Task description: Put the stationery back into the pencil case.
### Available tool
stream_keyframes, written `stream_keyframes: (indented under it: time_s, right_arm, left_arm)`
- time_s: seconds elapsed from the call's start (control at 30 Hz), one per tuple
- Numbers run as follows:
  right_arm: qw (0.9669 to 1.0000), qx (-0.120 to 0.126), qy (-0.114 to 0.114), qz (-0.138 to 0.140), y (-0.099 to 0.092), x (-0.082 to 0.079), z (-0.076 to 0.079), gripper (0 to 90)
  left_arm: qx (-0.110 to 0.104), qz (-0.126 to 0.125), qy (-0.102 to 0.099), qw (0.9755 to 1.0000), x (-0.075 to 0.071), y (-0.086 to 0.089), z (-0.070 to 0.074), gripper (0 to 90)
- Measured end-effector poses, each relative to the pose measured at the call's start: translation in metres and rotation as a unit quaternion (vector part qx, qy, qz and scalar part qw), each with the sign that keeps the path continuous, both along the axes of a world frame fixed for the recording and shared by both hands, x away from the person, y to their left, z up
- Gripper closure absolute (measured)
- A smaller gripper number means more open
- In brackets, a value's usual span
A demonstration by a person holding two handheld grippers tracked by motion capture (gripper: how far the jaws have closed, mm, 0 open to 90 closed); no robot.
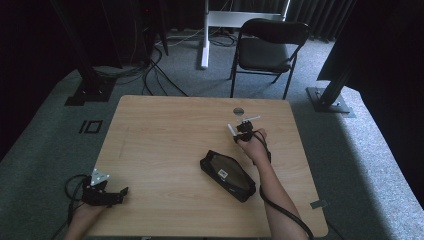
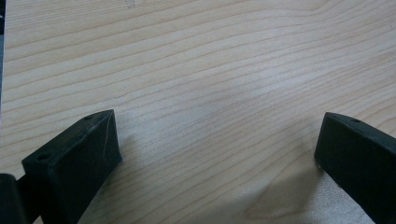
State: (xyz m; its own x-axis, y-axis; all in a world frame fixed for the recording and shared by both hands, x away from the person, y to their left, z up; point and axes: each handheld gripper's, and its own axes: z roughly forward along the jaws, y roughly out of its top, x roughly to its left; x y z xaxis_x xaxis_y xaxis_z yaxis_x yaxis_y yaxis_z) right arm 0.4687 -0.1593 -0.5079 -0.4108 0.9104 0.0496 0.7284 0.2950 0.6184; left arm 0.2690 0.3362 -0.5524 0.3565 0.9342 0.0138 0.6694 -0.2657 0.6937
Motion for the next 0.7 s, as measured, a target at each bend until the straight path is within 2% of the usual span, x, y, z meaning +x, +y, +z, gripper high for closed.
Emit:
stream_keyframes:
  time_s: [0.3, 0.5, 0.63, 0.7]
  right_arm:
    - [0.9999, -0.001, 0.007, 0.015, -0.003, -0.010, 0.006, 78.4]
    - [0.9998, -0.006, 0.009, 0.014, -0.009, -0.018, 0.014, 78.3]
    - [0.9998, 0.001, 0.011, 0.013, -0.012, -0.023, 0.019, 78.3]
    - [0.9999, 0.006, 0.005, 0.014, -0.015, -0.028, 0.024, 78.4]
  left_arm:
    - [0.000, 0.000, 0.000, 1.0000, 0.000, 0.000, 0.000, 0.1]
    - [0.000, 0.000, 0.000, 1.0000, 0.000, 0.000, 0.000, 0.1]
    - [0.000, 0.000, 0.000, 1.0000, 0.000, 0.000, 0.000, 0.2]
    - [0.000, 0.000, 0.000, 1.0000, 0.000, 0.000, 0.000, 0.1]
